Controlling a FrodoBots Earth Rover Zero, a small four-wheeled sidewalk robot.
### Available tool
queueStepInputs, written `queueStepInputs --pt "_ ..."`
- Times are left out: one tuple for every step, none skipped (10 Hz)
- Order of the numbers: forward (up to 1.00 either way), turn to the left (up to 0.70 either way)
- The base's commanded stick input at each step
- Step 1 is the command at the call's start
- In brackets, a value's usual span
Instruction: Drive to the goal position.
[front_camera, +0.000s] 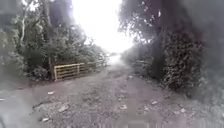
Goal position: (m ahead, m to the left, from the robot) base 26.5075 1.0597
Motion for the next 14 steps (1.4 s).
queueStepInputs --pt "0.70 0.06" --pt "0.70 0.00" --pt "0.70 0.00" --pt "0.70 0.00" --pt "0.70 0.00" --pt "0.70 0.00" --pt "0.70 0.00" --pt "0.70 0.00" --pt "0.70 0.00" --pt "0.70 0.00" --pt "0.70 0.00" --pt "0.70 0.00" --pt "0.70 0.00" --pt "0.70 0.00"
